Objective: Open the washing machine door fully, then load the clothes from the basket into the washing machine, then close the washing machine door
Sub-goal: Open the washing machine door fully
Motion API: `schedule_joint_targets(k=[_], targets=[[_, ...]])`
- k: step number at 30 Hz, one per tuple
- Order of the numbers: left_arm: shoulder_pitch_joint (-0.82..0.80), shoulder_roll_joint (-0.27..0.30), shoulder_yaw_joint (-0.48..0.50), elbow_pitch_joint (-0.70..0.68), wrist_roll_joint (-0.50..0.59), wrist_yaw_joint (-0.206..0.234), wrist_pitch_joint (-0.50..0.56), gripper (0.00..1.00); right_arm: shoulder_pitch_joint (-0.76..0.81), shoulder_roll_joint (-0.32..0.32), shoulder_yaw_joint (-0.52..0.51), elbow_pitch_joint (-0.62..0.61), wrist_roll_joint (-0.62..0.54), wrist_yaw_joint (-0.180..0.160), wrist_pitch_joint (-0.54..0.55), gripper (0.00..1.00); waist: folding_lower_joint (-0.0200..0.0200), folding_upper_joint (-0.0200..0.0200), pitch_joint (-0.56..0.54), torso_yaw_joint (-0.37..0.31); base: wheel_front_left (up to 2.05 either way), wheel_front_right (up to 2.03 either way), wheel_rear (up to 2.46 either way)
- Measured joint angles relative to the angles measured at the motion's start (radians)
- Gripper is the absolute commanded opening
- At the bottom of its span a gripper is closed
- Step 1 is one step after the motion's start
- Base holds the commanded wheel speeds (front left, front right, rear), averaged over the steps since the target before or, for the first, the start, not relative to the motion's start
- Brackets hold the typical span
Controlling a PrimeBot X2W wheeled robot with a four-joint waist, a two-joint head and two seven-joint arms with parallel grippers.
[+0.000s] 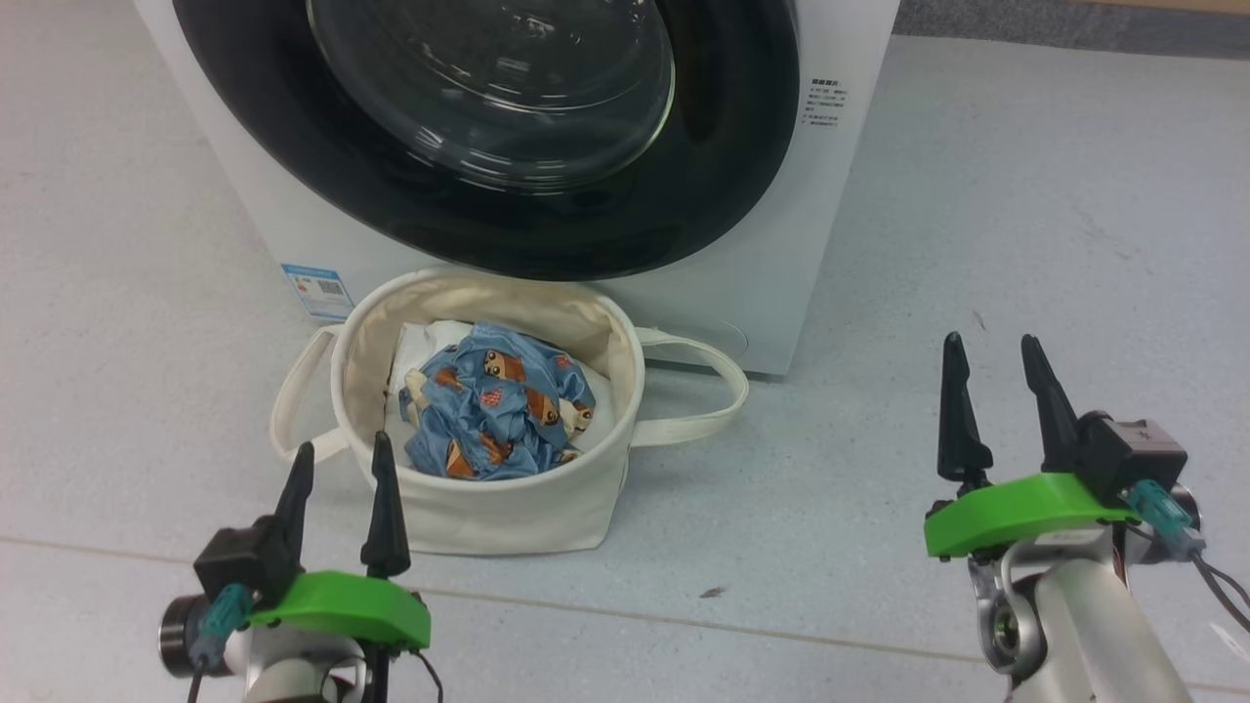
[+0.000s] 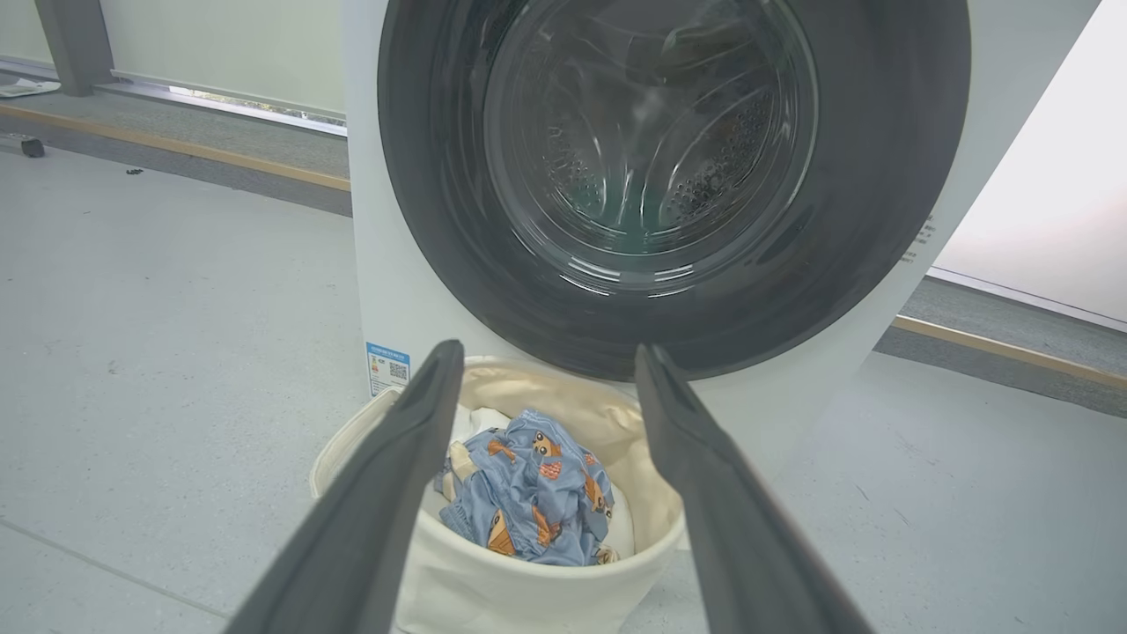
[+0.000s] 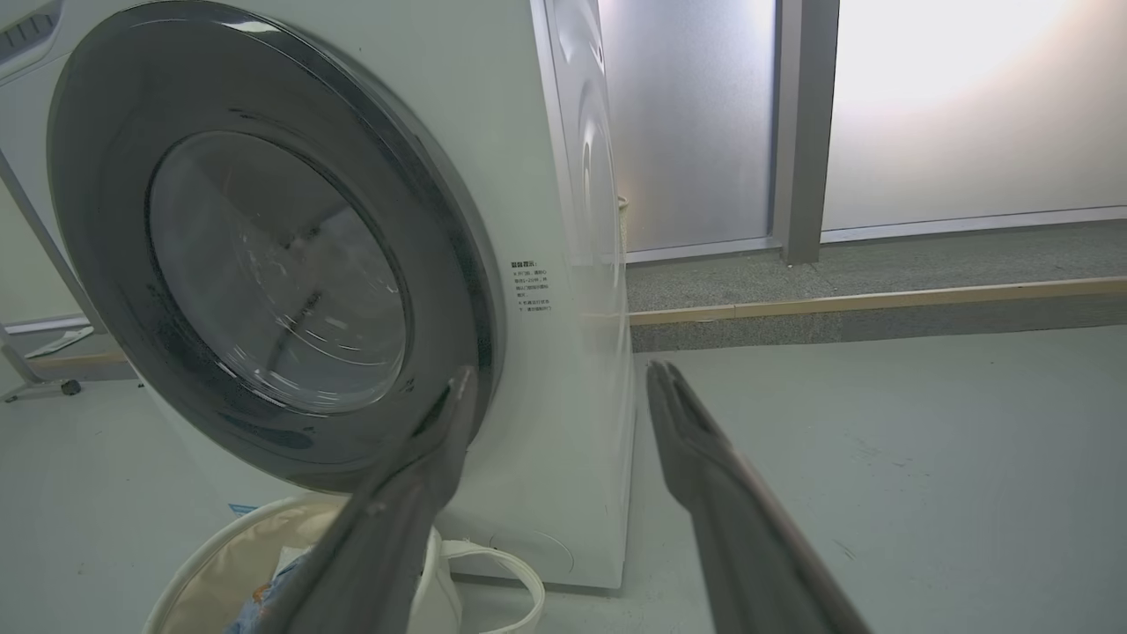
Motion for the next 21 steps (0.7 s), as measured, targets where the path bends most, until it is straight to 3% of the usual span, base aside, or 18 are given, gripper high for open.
schedule_joint_targets(k=[19,20,21], targets=[[-0.003,0.000,-0.017,-0.006,-0.005,-0.007,0.000,1.00,-0.016,0.000,-0.011,0.029,0.041,0.000,0.000,1.00,0.0000,0.0000,0.038,0.001,0.00,0.00,0.00],[-0.005,0.000,-0.019,-0.006,-0.009,-0.007,0.000,1.00,-0.026,0.000,-0.011,0.035,0.055,0.000,0.000,0.21,0.0000,0.0000,0.043,0.003,0.00,0.00,0.00],[-0.009,0.000,-0.021,-0.007,-0.010,-0.007,0.000,1.00,-0.036,0.000,-0.011,0.038,0.074,0.000,0.000,0.02,0.0000,0.0000,0.049,0.004,0.00,0.00,0.00]])
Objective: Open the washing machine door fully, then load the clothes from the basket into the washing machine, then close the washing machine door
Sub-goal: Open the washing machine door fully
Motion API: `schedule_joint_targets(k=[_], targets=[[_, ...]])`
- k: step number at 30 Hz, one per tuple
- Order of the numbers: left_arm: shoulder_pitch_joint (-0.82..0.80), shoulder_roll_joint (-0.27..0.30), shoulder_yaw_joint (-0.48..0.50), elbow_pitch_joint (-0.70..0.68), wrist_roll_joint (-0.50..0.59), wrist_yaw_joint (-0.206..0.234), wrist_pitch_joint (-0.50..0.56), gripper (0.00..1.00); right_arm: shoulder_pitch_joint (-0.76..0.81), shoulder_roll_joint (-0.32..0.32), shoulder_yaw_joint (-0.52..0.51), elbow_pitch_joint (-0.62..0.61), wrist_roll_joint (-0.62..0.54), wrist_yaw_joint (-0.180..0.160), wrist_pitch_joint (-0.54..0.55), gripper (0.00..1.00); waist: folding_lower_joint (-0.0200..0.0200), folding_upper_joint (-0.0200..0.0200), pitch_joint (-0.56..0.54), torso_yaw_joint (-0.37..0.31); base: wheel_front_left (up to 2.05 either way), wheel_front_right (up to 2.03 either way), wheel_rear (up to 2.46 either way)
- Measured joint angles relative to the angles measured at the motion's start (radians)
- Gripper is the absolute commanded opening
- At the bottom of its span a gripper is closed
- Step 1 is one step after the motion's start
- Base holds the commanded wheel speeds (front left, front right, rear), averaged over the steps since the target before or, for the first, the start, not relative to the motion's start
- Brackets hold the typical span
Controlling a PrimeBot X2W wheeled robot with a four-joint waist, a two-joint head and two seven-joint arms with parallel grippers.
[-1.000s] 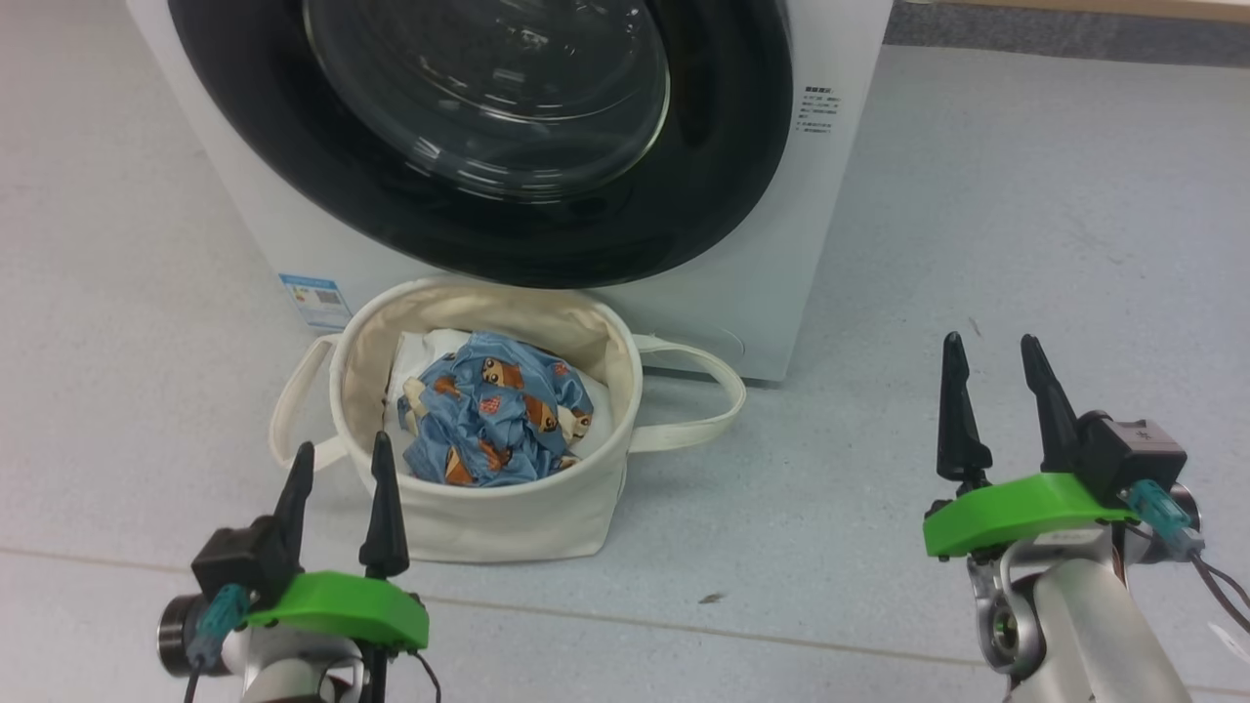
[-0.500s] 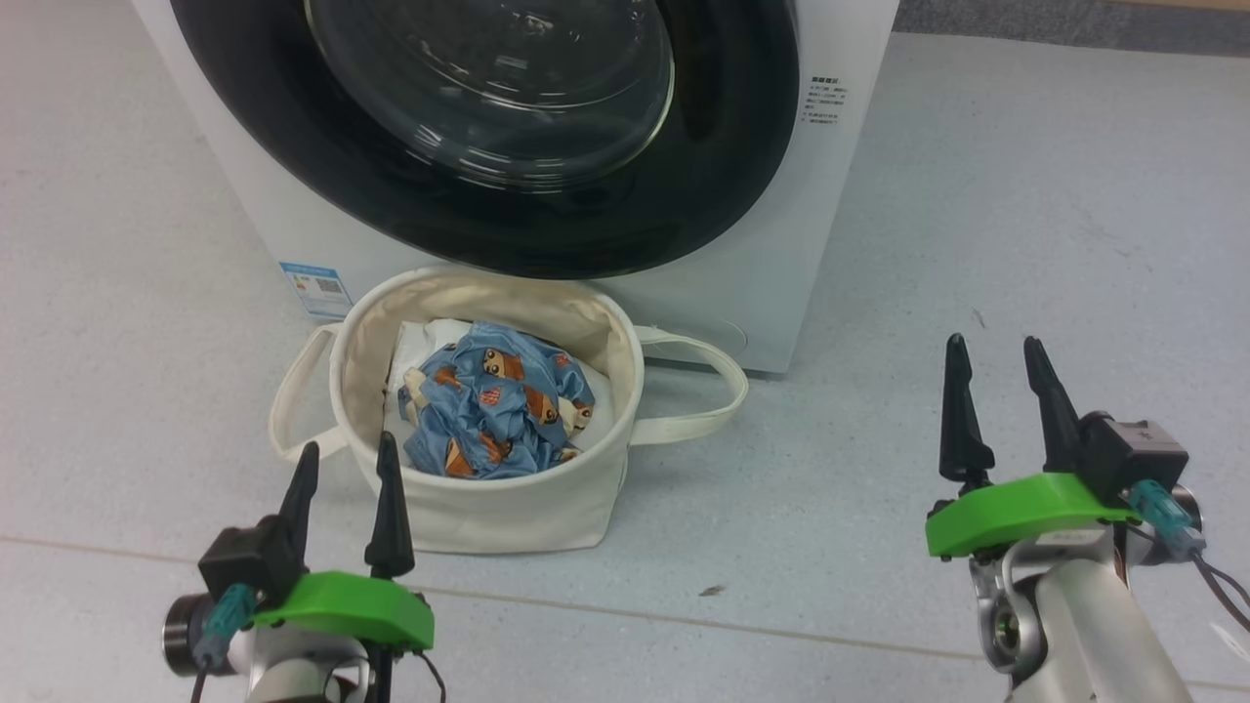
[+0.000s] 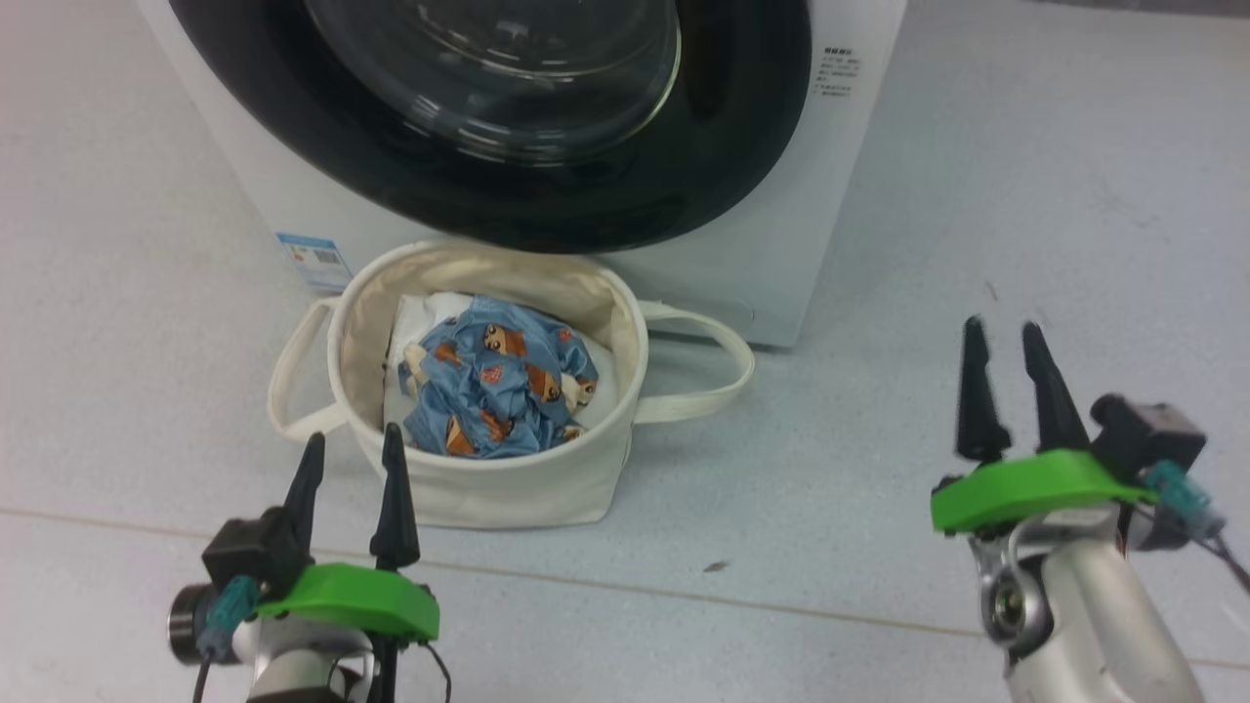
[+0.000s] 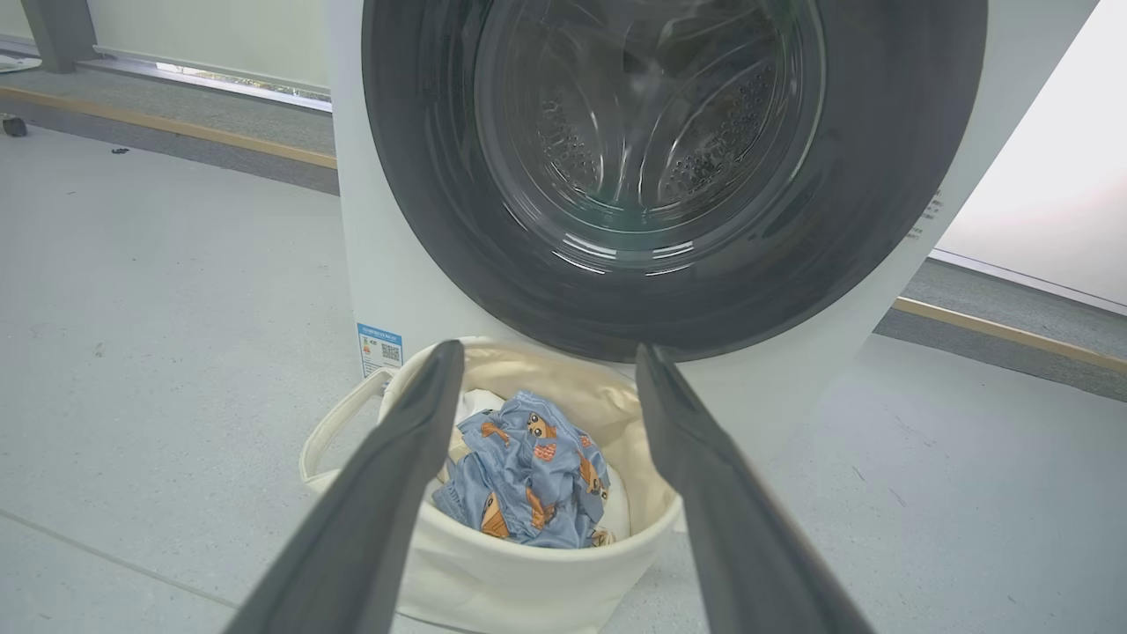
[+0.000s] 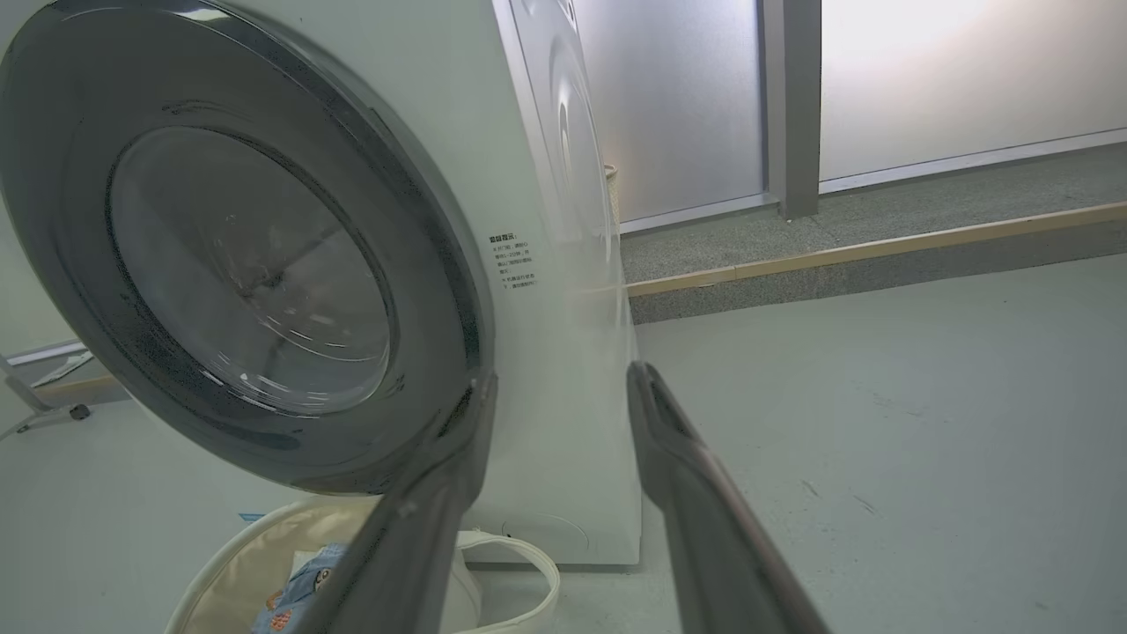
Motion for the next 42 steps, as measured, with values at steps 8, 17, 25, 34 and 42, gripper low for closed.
schedule_joint_targets(k=[8,17,25,34,42], targets=[[-0.041,0.000,-0.024,-0.010,-0.022,0.002,0.000,1.00,-0.142,-0.001,-0.014,0.195,0.615,0.000,0.000,0.00,0.0001,0.0000,0.067,0.014,0.00,0.00,0.00],[-0.111,0.000,-0.066,-0.033,-0.063,0.010,0.000,1.00,-0.417,-0.023,0.011,0.244,0.963,0.000,0.168,0.00,0.0002,0.0000,0.187,0.033,0.00,0.00,0.00],[-0.224,-0.002,-0.141,-0.053,-0.131,0.027,-0.003,1.00,-0.622,-0.136,-0.029,0.164,1.199,0.000,0.393,0.00,0.0004,0.0000,0.352,0.072,0.00,0.00,0.00],[-0.245,-0.003,-0.195,-0.064,-0.177,0.053,-0.003,1.00,-0.719,-0.184,-0.072,0.193,1.366,0.000,0.602,0.00,0.0001,0.0000,0.456,0.144,0.00,0.00,0.00],[-0.264,-0.006,-0.234,-0.065,-0.206,0.063,-0.006,1.00,-0.797,-0.204,-0.083,0.201,1.370,0.000,0.628,0.00,0.0000,0.0000,0.503,0.193,0.00,0.00,0.00]])
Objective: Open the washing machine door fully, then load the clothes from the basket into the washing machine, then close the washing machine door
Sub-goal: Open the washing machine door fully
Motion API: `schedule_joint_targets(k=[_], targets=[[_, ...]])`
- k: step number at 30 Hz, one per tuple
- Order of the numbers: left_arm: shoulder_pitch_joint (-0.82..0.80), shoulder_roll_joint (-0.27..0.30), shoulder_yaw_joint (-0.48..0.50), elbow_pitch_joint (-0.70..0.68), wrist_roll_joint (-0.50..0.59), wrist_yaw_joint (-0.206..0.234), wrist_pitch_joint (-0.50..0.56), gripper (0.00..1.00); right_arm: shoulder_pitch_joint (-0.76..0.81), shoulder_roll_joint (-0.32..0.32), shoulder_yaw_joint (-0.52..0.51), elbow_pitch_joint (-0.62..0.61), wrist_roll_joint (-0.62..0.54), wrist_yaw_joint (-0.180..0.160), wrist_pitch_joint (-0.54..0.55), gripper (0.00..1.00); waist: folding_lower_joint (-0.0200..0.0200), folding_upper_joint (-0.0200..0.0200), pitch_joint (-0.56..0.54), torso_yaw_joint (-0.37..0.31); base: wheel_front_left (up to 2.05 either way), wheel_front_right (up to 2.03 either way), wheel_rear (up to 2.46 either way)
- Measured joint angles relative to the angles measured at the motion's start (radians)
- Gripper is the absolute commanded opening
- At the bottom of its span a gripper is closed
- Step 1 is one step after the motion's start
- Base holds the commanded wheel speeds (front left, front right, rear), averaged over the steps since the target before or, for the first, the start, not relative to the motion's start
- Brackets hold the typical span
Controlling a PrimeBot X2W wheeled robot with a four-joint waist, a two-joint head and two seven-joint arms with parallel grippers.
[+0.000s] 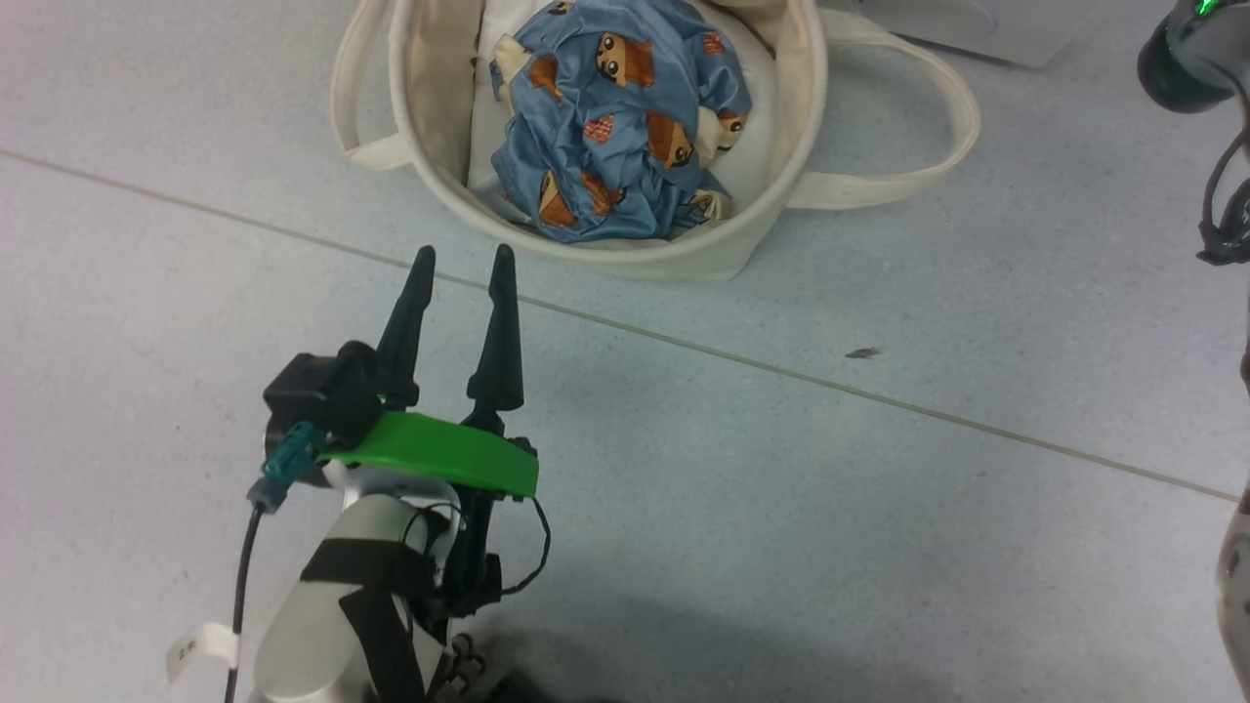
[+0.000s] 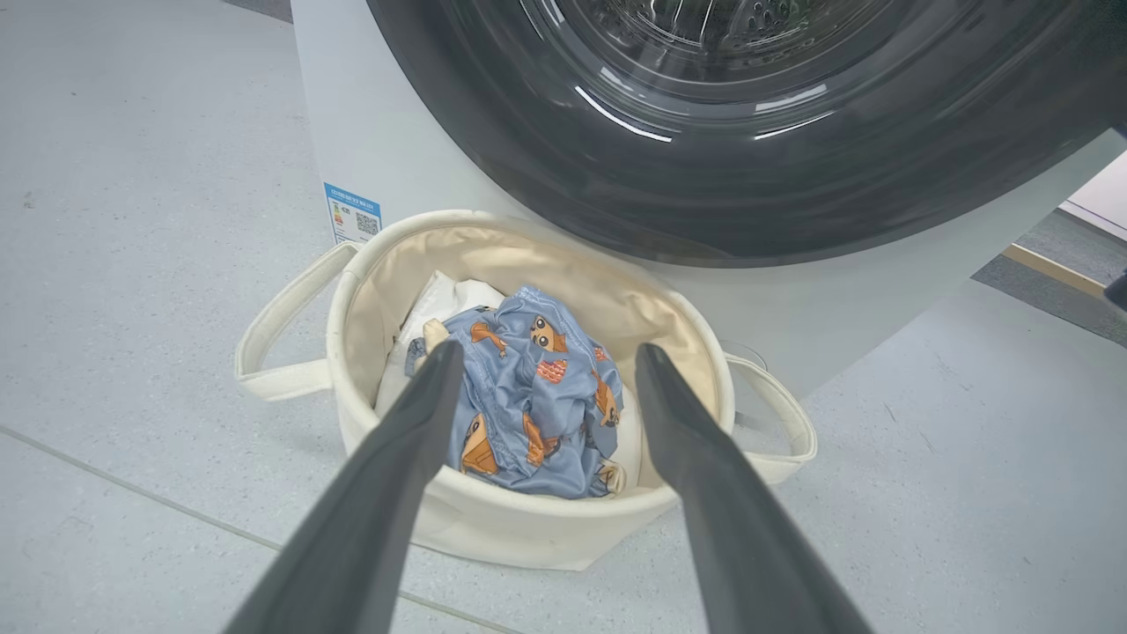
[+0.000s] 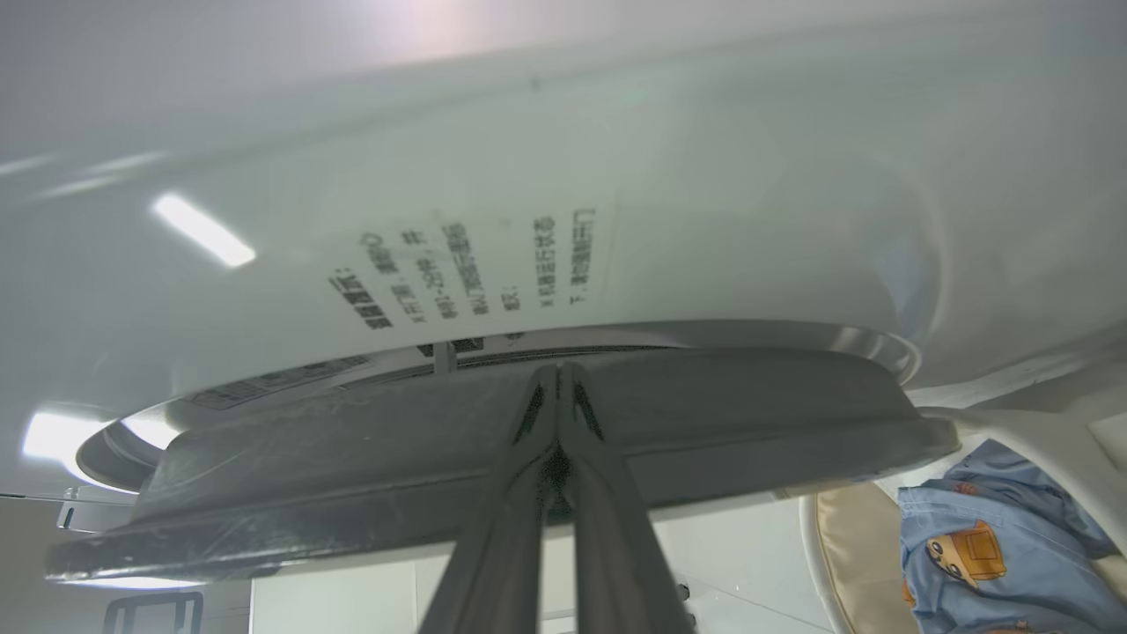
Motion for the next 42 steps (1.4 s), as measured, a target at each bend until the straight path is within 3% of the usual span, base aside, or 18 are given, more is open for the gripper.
schedule_joint_targets(k=[10,17,26,39,42], targets=[[-0.007,-0.001,-0.016,0.004,-0.022,0.004,0.000,1.00,-0.077,-0.004,-0.021,0.053,0.035,0.000,0.041,0.00,0.0000,0.0000,0.019,0.021,0.00,0.00,0.00],[-0.003,-0.001,-0.020,0.018,-0.023,0.005,0.000,1.00,-0.087,-0.010,-0.035,0.137,0.126,0.000,0.153,0.00,0.0000,0.0000,0.001,0.023,0.00,0.00,0.00],[0.014,-0.001,-0.012,0.018,-0.013,0.004,0.000,1.00,-0.070,-0.013,0.013,0.199,0.132,0.000,0.252,0.00,0.0000,0.0000,-0.041,0.023,0.00,0.00,0.00],[0.100,0.000,0.038,0.049,0.036,-0.002,0.000,1.00,0.239,0.156,0.041,0.125,0.153,0.000,0.282,0.00,-0.0002,0.0001,-0.195,0.002,0.00,0.00,0.00],[0.118,0.000,0.047,0.054,0.037,-0.003,0.000,1.00,0.273,0.166,0.052,0.120,0.156,0.000,0.282,0.00,-0.0002,0.0001,-0.224,0.000,0.00,0.00,0.00]])
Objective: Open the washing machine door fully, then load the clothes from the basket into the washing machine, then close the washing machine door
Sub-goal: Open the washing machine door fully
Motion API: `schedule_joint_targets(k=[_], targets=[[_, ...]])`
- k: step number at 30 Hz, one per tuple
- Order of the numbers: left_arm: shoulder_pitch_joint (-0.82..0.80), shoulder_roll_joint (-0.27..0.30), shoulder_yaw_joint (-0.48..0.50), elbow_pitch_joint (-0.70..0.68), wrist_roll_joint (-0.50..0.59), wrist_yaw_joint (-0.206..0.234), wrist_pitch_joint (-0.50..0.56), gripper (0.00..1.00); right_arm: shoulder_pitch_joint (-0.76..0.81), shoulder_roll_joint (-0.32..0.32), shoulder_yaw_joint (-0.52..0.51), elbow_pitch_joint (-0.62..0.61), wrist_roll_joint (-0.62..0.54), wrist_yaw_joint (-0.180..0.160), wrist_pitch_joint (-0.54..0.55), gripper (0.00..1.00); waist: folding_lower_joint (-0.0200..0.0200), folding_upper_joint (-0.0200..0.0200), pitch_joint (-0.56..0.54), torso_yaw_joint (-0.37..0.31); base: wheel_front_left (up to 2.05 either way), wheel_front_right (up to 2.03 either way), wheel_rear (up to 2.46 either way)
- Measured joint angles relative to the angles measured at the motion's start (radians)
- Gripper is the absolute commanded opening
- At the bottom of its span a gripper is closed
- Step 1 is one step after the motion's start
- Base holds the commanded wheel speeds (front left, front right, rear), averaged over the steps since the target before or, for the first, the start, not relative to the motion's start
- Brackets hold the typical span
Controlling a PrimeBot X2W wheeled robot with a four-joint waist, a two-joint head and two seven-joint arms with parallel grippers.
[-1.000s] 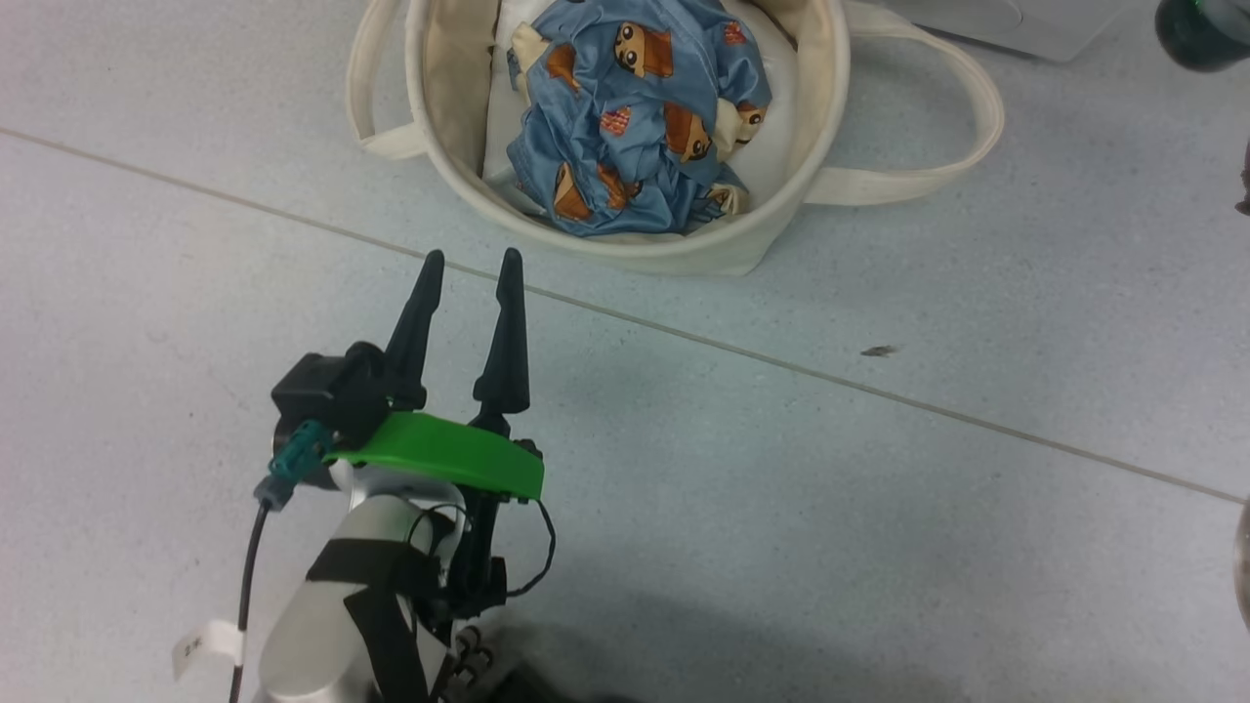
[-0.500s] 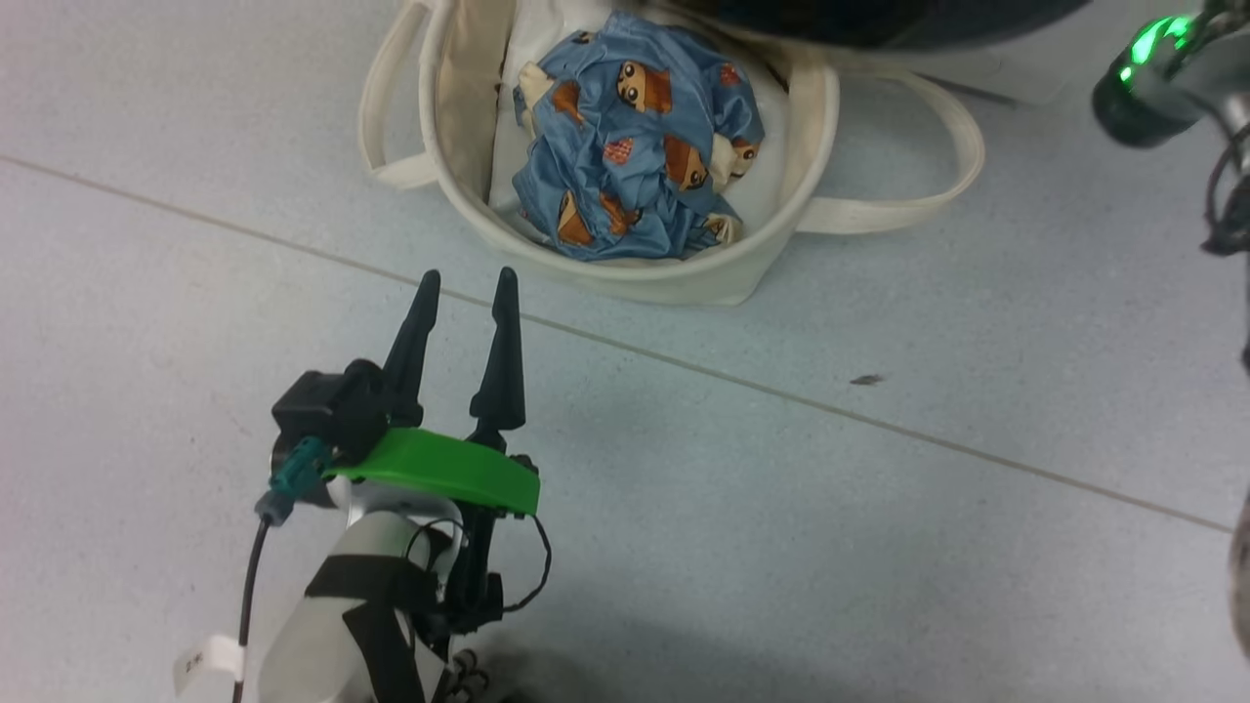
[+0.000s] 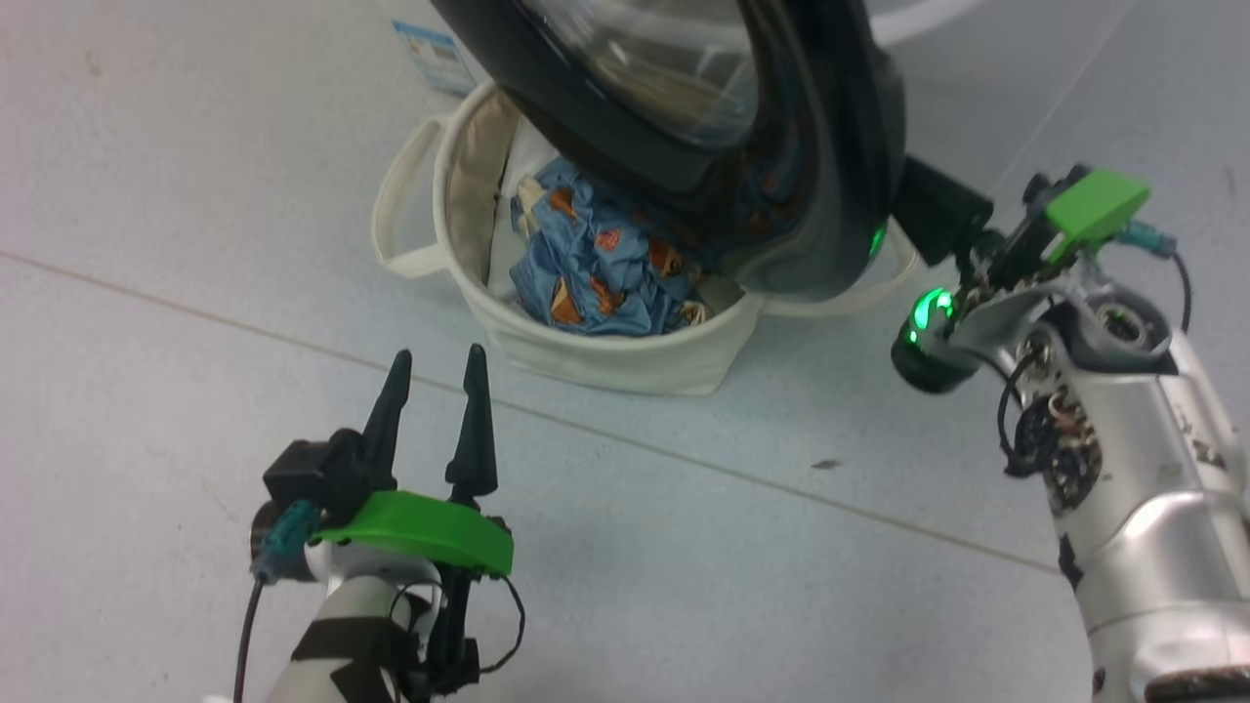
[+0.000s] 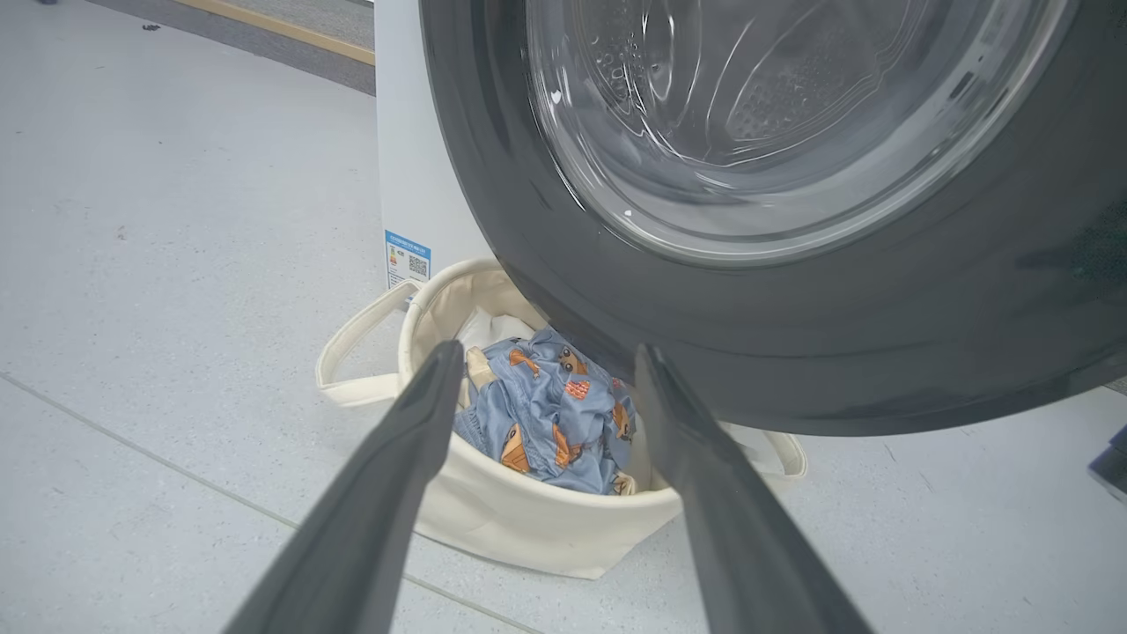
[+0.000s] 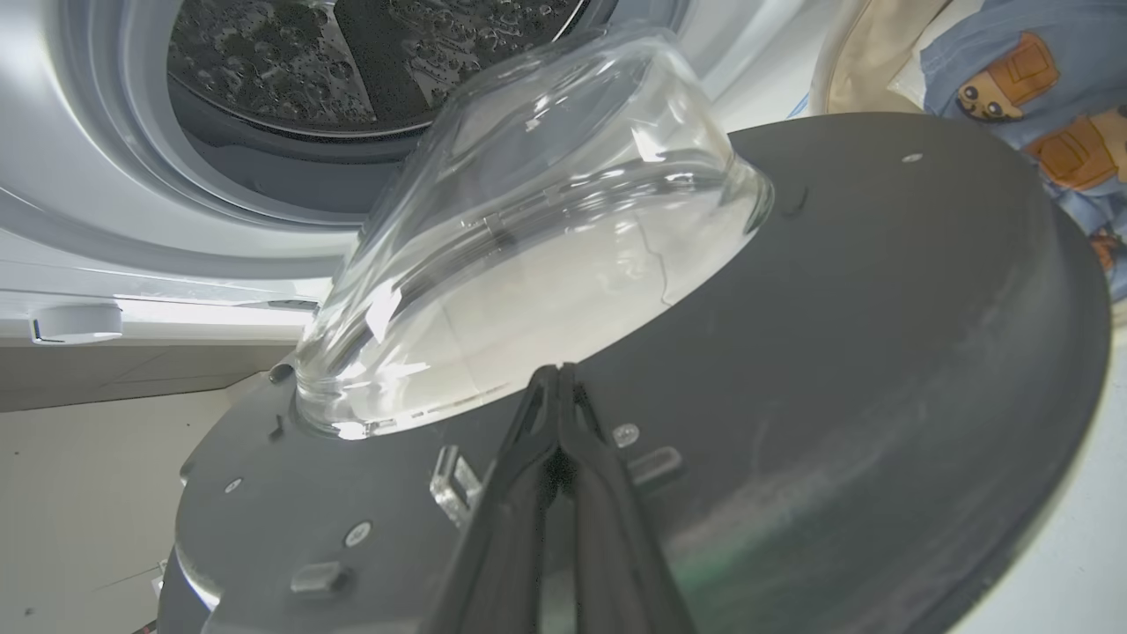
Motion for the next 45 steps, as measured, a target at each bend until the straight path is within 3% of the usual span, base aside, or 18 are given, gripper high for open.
schedule_joint_targets(k=[6,17,26,30,34,36,38,40,45], targets=[[0.036,0.000,0.019,0.008,0.014,-0.008,0.000,1.00,0.091,0.004,0.083,0.003,0.029,0.000,-0.001,0.00,0.0000,0.0000,-0.090,0.006,0.00,0.00,0.00],[0.095,0.002,0.047,0.013,0.038,-0.017,0.000,1.00,0.192,0.014,0.391,-0.008,0.220,0.000,-0.131,0.00,0.0000,0.0000,-0.183,0.041,0.00,0.00,0.00],[0.105,0.002,0.069,0.016,0.048,-0.030,0.000,1.00,0.192,0.014,0.434,-0.009,0.216,0.000,-0.208,0.00,0.0002,0.0000,-0.221,0.029,0.00,0.00,0.00],[0.120,0.002,0.073,0.026,0.058,-0.035,0.000,1.00,0.191,-0.026,0.510,-0.062,-0.130,0.000,-0.412,0.00,0.0002,0.0000,-0.247,0.015,0.00,0.00,0.00],[0.145,0.002,0.096,0.037,0.076,-0.042,0.000,1.00,0.208,-0.077,0.579,-0.172,-0.376,0.000,-0.652,0.00,0.0001,0.0000,-0.273,-0.010,0.00,0.00,0.00],[0.150,0.003,0.116,0.040,0.085,-0.044,0.000,1.00,0.210,-0.134,0.663,-0.169,-0.601,0.000,-0.836,0.00,0.0001,0.0000,-0.285,-0.026,0.00,0.00,0.00],[0.151,0.003,0.133,0.040,0.094,-0.050,0.000,1.00,0.213,-0.172,0.695,-0.135,-0.765,0.000,-0.901,0.00,0.0002,0.0000,-0.299,-0.040,0.00,0.00,0.00],[0.157,0.003,0.146,0.040,0.101,-0.053,0.000,1.00,0.232,-0.173,0.661,-0.134,-0.862,0.000,-0.909,0.00,0.0002,0.0000,-0.313,-0.056,0.00,0.00,0.00],[0.188,0.004,0.175,0.020,0.108,-0.079,0.000,1.00,0.370,-0.120,0.403,-0.288,-1.225,0.000,-0.910,0.00,0.0001,0.0000,-0.358,-0.090,0.00,0.00,0.00]])
